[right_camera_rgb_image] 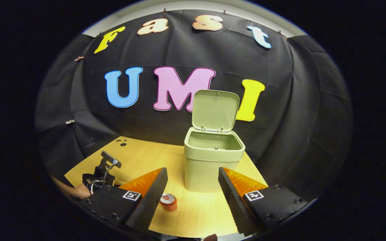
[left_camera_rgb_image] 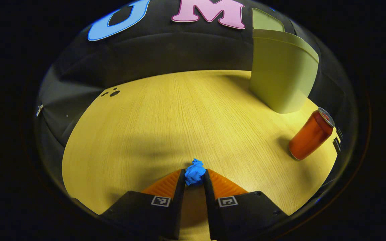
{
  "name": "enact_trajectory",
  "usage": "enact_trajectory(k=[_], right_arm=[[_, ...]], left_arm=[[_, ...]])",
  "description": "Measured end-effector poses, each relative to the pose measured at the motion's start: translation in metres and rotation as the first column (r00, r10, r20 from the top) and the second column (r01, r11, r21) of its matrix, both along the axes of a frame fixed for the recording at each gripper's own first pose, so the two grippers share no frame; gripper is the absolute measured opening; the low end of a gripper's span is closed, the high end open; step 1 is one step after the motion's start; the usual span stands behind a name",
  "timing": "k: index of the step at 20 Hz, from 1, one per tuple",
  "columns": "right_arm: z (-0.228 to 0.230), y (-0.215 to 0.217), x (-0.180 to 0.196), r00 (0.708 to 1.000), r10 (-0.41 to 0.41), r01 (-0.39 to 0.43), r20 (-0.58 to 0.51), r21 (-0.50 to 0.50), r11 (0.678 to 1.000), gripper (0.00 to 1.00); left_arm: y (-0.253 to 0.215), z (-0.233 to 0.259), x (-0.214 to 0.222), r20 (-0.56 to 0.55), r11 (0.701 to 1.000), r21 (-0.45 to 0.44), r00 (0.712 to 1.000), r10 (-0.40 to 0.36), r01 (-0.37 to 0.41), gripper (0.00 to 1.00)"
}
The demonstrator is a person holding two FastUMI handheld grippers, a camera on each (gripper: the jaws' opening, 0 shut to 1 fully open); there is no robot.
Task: Press the lid of the desktop garbage bin to open it, pick up the crumpled paper on the desktop and throw it into the bin, then pick up the pop can on the desktop and drop it into the bin, and finally close the garbage bin lid.
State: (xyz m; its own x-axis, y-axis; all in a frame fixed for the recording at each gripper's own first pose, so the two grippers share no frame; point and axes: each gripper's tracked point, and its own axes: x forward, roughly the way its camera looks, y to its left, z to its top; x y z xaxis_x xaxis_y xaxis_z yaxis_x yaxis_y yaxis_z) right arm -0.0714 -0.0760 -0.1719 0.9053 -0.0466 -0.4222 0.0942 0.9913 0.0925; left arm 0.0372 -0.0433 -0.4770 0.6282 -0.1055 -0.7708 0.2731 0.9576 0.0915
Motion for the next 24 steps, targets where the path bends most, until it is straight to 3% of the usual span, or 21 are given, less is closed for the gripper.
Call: enact_trajectory(k=[1, 3, 6, 13, 20, 24], right_arm=[[-0.001, 0.000, 0.000, 1.000, 0.000, 0.000, 0.000, -0.001, 1.000, 0.96], [0.000, -0.004, 0.001, 1.000, -0.006, 0.006, 0.002, -0.008, 1.000, 0.95], [-0.001, -0.007, 0.004, 1.000, -0.014, 0.014, 0.004, -0.007, 1.000, 0.95], [-0.003, -0.012, 0.007, 0.999, -0.040, 0.039, 0.014, 0.020, 0.999, 0.95], [-0.007, -0.021, 0.004, 0.997, -0.077, 0.076, 0.018, 0.037, 0.996, 0.95], [-0.007, -0.033, 0.000, 0.995, -0.098, 0.097, 0.018, 0.025, 0.995, 0.95]], left_arm=[[0.000, 0.007, 0.002, 0.018, 1.000, -0.007, 1.000, -0.007, 0.007, 0.34], [-0.009, 0.029, 0.006, 0.059, 0.999, -0.037, 0.998, -0.019, 0.021, 0.36], [-0.037, 0.072, 0.013, 0.130, 0.989, -0.134, 0.991, -0.037, 0.055, 0.36], [-0.094, 0.188, 0.044, 0.303, 0.952, -0.267, 0.951, -0.066, 0.151, 0.36], [-0.166, 0.306, 0.093, 0.486, 0.896, -0.324, 0.866, -0.116, 0.302, 0.36], [-0.215, 0.341, 0.114, 0.551, 0.866, -0.290, 0.811, -0.197, 0.407, 0.35]])
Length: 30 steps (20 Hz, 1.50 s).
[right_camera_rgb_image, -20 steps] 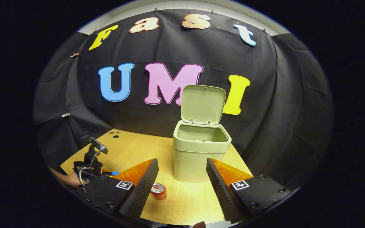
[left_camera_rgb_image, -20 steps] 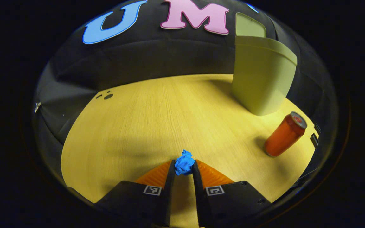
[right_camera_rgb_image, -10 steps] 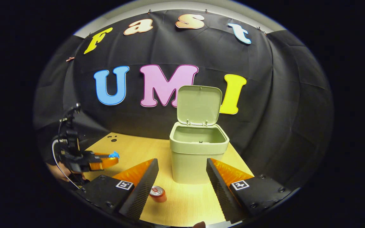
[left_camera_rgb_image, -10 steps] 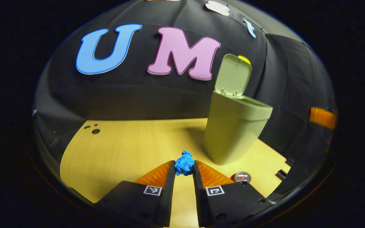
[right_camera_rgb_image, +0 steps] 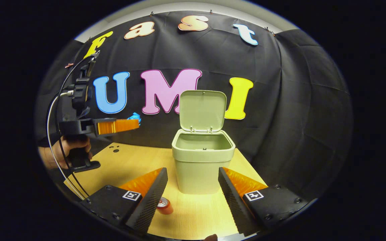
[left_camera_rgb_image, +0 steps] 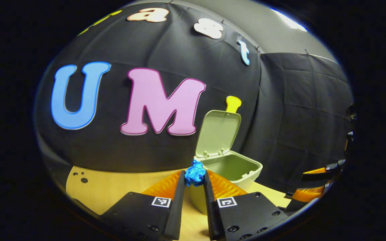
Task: Press the lid of the desktop garbage bin to open it, pick up the crumpled paper on the desktop and throw it into the bin, then pick up the pop can on the desktop and drop it into the bin, and finally close the garbage bin lid.
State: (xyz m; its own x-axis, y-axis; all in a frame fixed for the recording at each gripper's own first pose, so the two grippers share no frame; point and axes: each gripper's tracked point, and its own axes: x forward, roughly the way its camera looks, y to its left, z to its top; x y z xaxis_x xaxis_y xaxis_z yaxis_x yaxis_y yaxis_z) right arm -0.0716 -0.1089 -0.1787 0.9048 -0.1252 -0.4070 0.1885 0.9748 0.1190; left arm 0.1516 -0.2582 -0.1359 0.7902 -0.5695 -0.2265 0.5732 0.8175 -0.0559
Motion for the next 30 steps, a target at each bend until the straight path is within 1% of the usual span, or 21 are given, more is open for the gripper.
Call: enact_trajectory(k=[4, 7, 11, 14, 17, 19, 20, 21, 24, 26, 28, 29, 30], right_arm=[[-0.002, -0.010, -0.006, 1.000, -0.027, 0.027, -0.006, 0.006, 1.000, 0.96], [-0.004, -0.019, -0.012, 0.999, -0.050, 0.050, -0.010, 0.005, 0.999, 0.95], [-0.007, -0.035, -0.015, 0.997, -0.076, 0.076, -0.015, 0.011, 0.997, 0.95], [-0.012, -0.047, -0.018, 0.995, -0.093, 0.093, -0.023, 0.020, 0.995, 0.96], [-0.016, -0.055, -0.016, 0.994, -0.104, 0.105, -0.026, 0.029, 0.994, 0.96], [-0.017, -0.060, -0.015, 0.994, -0.105, 0.106, -0.026, 0.032, 0.994, 0.95], [-0.019, -0.062, -0.013, 0.994, -0.104, 0.105, -0.028, 0.033, 0.994, 0.96], [-0.024, -0.067, -0.013, 0.994, -0.103, 0.104, -0.030, 0.035, 0.994, 0.96], [-0.026, -0.072, -0.009, 0.994, -0.106, 0.107, -0.029, 0.044, 0.993, 0.95], [-0.028, -0.073, -0.007, 0.994, -0.106, 0.107, -0.030, 0.044, 0.993, 0.96], [-0.030, -0.074, -0.006, 0.994, -0.105, 0.107, -0.032, 0.046, 0.993, 0.96], [-0.030, -0.074, -0.006, 0.994, -0.105, 0.107, -0.033, 0.048, 0.993, 0.95], [-0.031, -0.074, -0.005, 0.994, -0.104, 0.105, -0.034, 0.050, 0.993, 0.95]], left_arm=[[-0.053, 0.007, 0.007, 0.035, 0.995, 0.024, 0.995, -0.099, 0.098, 0.36], [-0.083, 0.001, 0.012, 0.028, 0.990, 0.019, 0.989, -0.143, 0.142, 0.36], [-0.109, -0.019, 0.026, -0.016, 0.987, 0.022, 0.987, -0.157, 0.157, 0.36], [-0.118, -0.036, 0.043, -0.048, 0.988, 0.046, 0.988, -0.147, 0.149, 0.37], [-0.128, -0.059, 0.054, -0.087, 0.987, 0.076, 0.987, -0.136, 0.142, 0.34], [-0.127, -0.065, 0.057, -0.098, 0.988, 0.078, 0.987, -0.125, 0.132, 0.39], [-0.128, -0.068, 0.060, -0.101, 0.989, 0.077, 0.988, -0.120, 0.128, 0.39], [-0.129, -0.072, 0.064, -0.105, 0.989, 0.080, 0.988, -0.114, 0.123, 0.43], [-0.127, -0.079, 0.064, -0.118, 0.988, 0.099, 0.988, -0.103, 0.115, 0.47], [-0.125, -0.082, 0.067, -0.120, 0.988, 0.108, 0.988, -0.100, 0.113, 0.53], [-0.124, -0.084, 0.068, -0.117, 0.986, 0.117, 0.988, -0.102, 0.116, 0.58], [-0.125, -0.085, 0.067, -0.116, 0.986, 0.121, 0.988, -0.104, 0.118, 0.65], [-0.125, -0.084, 0.067, -0.113, 0.985, 0.124, 0.988, -0.104, 0.118, 0.68]])
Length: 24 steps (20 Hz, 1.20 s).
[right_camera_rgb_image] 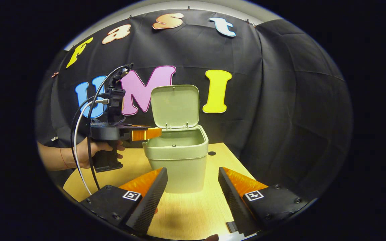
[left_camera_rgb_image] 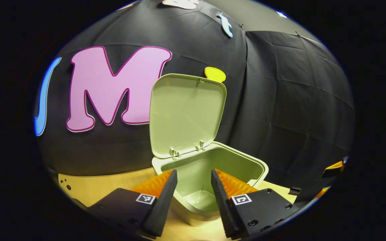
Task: Press the lid of the desktop garbage bin to open it, pick up the crumpled paper on the desktop and throw it into the bin, then pick up the pop can on the desktop and drop it into the bin, and finally close the garbage bin lid.
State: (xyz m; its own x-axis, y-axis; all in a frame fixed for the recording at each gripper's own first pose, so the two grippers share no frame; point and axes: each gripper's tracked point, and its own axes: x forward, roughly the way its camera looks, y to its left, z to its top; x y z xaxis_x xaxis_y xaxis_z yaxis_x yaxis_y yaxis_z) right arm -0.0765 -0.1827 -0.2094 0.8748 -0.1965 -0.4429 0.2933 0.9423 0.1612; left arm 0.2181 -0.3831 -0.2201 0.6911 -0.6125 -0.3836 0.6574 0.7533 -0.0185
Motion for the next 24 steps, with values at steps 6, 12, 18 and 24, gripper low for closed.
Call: enact_trajectory(k=[6, 12, 18, 24], right_arm=[[-0.001, 0.014, 0.000, 0.999, 0.038, -0.038, 0.002, 0.013, 0.999, 0.96], [0.002, 0.047, 0.006, 0.995, 0.104, -0.104, 0.006, 0.022, 0.994, 0.97], [-0.020, 0.097, 0.009, 0.976, 0.216, -0.213, -0.034, 0.064, 0.975, 0.98], [-0.075, 0.149, 0.012, 0.936, 0.332, -0.323, -0.116, 0.088, 0.942, 0.98]], left_arm=[[0.008, 0.004, -0.016, -0.021, 0.999, -0.042, 1.000, -0.017, 0.016, 0.73], [0.050, 0.021, -0.035, 0.011, 0.998, -0.054, 1.000, 0.023, -0.023, 0.85], [0.109, 0.043, -0.057, 0.059, 0.994, -0.051, 0.993, 0.100, -0.097, 0.95], [0.155, 0.051, -0.086, 0.096, 0.990, -0.016, 0.986, 0.139, -0.138, 0.95]])
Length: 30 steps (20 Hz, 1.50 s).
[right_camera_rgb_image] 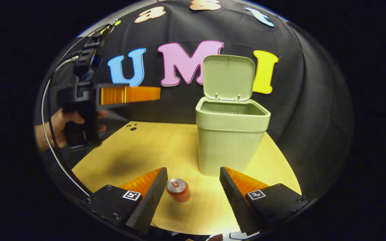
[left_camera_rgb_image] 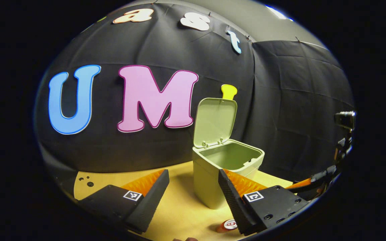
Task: Press the lid of the desktop garbage bin to open it, pick up the crumpled paper on the desktop and throw it into the bin, then pick up the pop can on the desktop and drop it into the bin, and finally close the garbage bin lid.
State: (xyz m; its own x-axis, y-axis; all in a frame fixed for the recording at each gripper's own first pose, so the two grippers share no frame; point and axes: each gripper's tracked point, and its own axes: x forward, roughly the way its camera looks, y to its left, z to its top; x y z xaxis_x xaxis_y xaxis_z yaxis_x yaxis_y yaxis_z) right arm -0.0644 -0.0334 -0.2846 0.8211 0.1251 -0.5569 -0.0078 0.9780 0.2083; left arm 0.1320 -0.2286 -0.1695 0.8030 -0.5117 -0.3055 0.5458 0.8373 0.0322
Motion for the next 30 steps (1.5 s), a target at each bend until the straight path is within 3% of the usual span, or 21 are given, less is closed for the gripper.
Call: enact_trajectory(k=[11, 19, 20, 22, 30], right_arm=[[-0.116, 0.059, 0.003, 0.971, 0.146, -0.150, -0.188, -0.005, 0.989, 0.98], [-0.154, 0.072, 0.008, 0.946, 0.194, -0.199, -0.258, 0.005, 0.980, 0.98], [-0.156, 0.074, 0.006, 0.942, 0.203, -0.207, -0.267, 0.013, 0.978, 0.93], [-0.153, 0.071, 0.009, 0.943, 0.205, -0.208, -0.261, 0.015, 0.978, 0.84], [-0.067, 0.043, 0.018, 0.971, 0.191, -0.192, -0.146, 0.007, 0.981, 0.83]], left_arm=[[0.073, -0.020, -0.035, -0.029, 0.992, 0.067, 0.994, 0.109, -0.107, 0.95], [0.100, -0.035, -0.042, -0.066, 0.982, 0.073, 0.981, 0.181, -0.176, 0.95], [0.102, -0.037, -0.042, -0.069, 0.980, 0.077, 0.980, 0.189, -0.183, 0.95], [0.107, -0.040, -0.043, -0.075, 0.977, 0.079, 0.976, 0.202, -0.196, 0.95], [0.102, -0.047, -0.044, -0.101, 0.975, 0.054, 0.971, 0.218, -0.214, 0.95]])
